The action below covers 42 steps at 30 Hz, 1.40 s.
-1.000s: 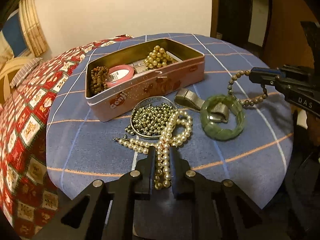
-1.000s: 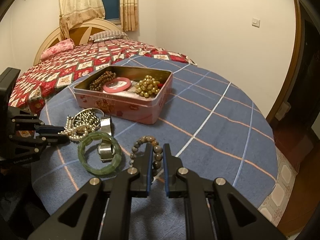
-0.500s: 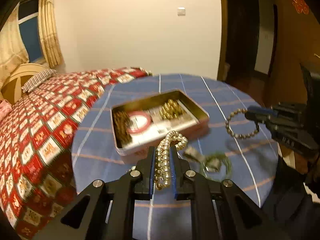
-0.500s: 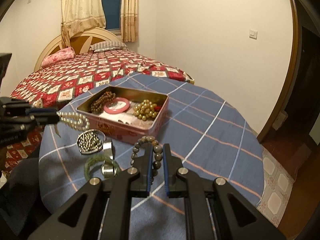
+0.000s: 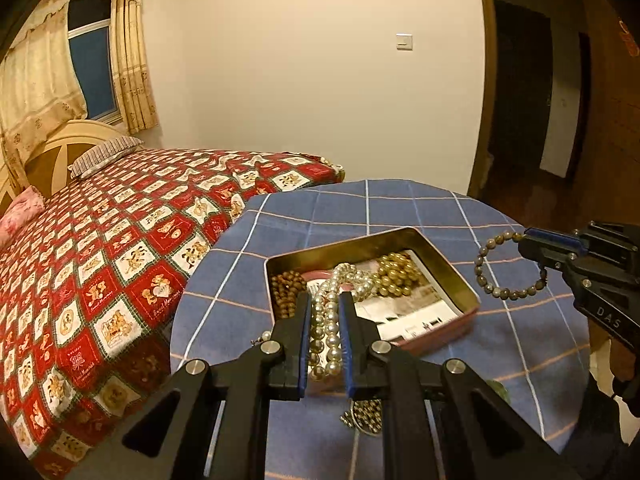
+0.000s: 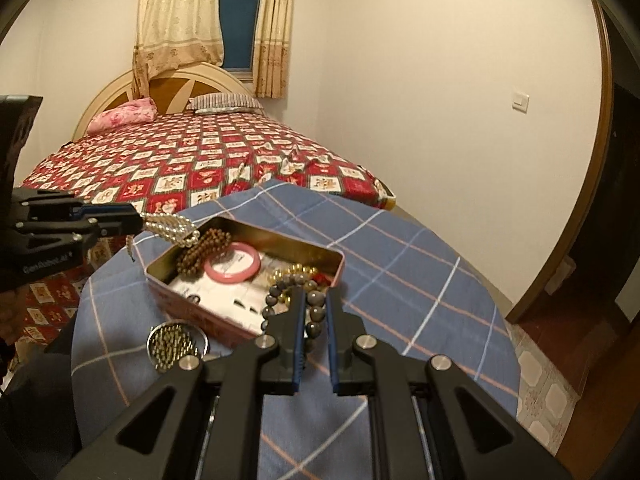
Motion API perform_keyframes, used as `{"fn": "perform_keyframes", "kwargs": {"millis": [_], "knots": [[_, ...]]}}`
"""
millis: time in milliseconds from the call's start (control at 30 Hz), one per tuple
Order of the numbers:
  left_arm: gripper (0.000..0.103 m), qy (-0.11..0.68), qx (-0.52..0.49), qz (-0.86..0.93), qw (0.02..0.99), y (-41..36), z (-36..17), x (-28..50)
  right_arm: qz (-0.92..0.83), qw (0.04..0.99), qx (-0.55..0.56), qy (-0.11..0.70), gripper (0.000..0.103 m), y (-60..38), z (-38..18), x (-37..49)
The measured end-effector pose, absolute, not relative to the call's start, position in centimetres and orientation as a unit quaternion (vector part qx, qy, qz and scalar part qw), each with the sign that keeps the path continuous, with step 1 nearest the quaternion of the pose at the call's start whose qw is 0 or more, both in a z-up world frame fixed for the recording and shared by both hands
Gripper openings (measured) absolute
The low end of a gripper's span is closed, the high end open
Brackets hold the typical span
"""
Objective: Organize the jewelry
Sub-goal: 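Lift the pearls with the left tool while the right tool carries the bead bracelet over the tin, then open the left tool over the tin while the right tool releases the bead bracelet inside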
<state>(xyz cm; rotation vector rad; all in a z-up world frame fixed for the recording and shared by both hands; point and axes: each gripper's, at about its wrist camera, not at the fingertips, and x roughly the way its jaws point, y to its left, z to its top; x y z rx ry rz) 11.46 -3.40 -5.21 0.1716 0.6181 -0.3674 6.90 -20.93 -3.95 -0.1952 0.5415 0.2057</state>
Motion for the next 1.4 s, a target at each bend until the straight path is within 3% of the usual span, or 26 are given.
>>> {"fn": "perform_keyframes", "kwargs": {"millis": [933,967,1000,1033,1067,1100,1167,1400], "knots": [[0.015,0.339,0.089,-0.161,0.923,-6.1,-9.1,18.1,0.107,0.94,-0.09,0.311,0.013,-20.0,-7.3,14.8],[0.017,0.341,0.091,-0.157,0.922,-6.1,-9.2,18.2,0.104,0.94,-0.089,0.311,0.014,-20.1,-7.3,14.9],[0.028,0.342,0.093,-0.157,0.922,-6.1,-9.2,18.2,0.102,0.94,-0.086,0.314,0.015,-20.3,-7.4,14.8],[0.049,0.337,0.097,-0.152,0.924,-6.1,-9.2,18.0,0.101,0.94,-0.084,0.314,0.016,-20.4,-7.4,14.9],[0.058,0.33,0.101,-0.145,0.927,-6.1,-9.0,17.8,0.098,0.941,-0.084,0.313,0.018,-20.5,-7.3,14.7],[0.077,0.319,0.105,-0.133,0.933,-6.0,-8.8,17.4,0.094,0.941,-0.084,0.313,0.02,-20.7,-7.3,14.5],[0.081,0.311,0.104,-0.129,0.936,-5.7,-8.6,16.9,0.089,0.942,-0.079,0.313,0.036,-21.1,-7.2,14.2],[0.081,0.328,0.091,-0.116,0.933,-4.2,-9.4,15.8,0.077,0.944,-0.063,0.315,0.037,-22.4,-7.2,12.4]]}}
